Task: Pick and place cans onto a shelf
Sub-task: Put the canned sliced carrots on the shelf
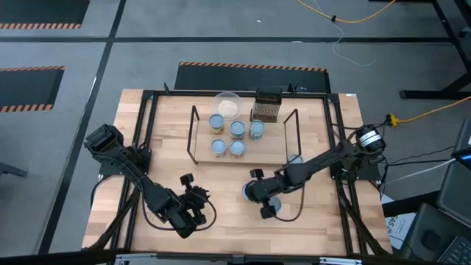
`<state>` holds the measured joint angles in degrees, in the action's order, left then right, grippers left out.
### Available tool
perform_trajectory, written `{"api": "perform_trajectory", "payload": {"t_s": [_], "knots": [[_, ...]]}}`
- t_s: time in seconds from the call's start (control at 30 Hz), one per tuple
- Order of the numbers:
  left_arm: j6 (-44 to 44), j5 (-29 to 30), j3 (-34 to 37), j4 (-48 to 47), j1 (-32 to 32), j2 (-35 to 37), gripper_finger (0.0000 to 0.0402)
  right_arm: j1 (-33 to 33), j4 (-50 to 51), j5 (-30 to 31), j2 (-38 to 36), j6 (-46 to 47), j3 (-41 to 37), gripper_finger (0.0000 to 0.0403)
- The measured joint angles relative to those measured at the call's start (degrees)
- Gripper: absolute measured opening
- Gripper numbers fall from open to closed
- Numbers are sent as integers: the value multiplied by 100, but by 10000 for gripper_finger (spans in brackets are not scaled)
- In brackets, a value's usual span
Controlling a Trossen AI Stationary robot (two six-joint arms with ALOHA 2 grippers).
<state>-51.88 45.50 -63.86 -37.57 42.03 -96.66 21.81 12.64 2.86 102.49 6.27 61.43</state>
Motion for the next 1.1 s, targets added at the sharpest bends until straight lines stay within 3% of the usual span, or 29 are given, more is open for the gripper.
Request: {"api": "perform_trajectory", "payload": {"t_s": [0.4,0.7,0.93,1.1], "knots": [[0,4,0,44,-3,0,66,-129,1671,-11,-1593,-1381,3,6],[0,2,0,82,-1,0,66,-948,1769,-12,-2064,-2692,9,11],[0,2,0,108,-1,-1,66,-1931,1695,-1064,-2040,-3213,-251,13],[0,2,0,108,-1,-1,66,-2498,1519,-1503,-2038,-3256,-533,13]]}}
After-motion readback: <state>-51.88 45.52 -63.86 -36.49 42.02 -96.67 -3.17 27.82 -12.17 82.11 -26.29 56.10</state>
